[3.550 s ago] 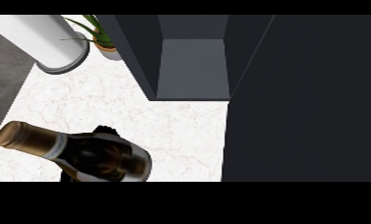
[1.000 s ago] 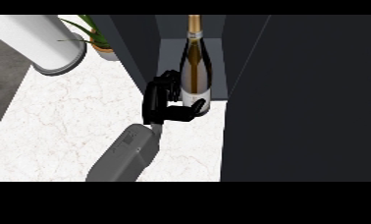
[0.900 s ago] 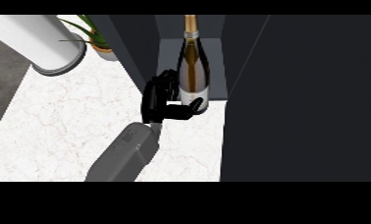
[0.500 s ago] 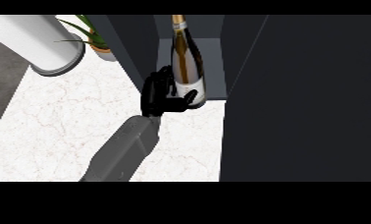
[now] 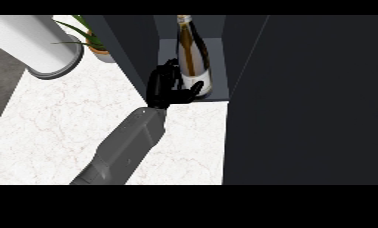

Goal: Pick up the wine, place it into the cabinet and close the cabinet

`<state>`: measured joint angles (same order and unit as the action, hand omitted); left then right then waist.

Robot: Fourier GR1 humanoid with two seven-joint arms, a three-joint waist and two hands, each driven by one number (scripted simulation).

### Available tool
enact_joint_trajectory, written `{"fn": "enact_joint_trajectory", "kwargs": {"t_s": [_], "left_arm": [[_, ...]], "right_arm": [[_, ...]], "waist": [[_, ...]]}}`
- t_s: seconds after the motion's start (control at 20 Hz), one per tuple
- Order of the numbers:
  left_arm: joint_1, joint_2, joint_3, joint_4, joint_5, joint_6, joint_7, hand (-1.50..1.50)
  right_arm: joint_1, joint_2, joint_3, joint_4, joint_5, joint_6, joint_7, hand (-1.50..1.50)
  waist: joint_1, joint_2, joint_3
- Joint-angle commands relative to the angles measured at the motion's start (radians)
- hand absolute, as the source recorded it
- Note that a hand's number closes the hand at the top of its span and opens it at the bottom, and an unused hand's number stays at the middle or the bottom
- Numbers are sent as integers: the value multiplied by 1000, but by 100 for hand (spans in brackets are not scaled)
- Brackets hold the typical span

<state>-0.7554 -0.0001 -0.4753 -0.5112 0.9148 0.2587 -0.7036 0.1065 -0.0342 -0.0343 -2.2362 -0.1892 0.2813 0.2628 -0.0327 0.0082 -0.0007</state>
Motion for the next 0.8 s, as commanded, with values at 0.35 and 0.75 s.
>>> {"fn": "enact_joint_trajectory", "kwargs": {"t_s": [0.35, 0.75], "left_arm": [[-138, 0, 49, 130, 61, -49, 19, 150], [-183, 0, 43, 244, 60, -41, 56, 150]], "right_arm": [[86, -12, -9, -72, -36, 35, -3, -150], [-66, -6, -4, -4, -9, -26, 47, -150]], "waist": [[-4, -2, 0], [-2, 1, 0]]}}
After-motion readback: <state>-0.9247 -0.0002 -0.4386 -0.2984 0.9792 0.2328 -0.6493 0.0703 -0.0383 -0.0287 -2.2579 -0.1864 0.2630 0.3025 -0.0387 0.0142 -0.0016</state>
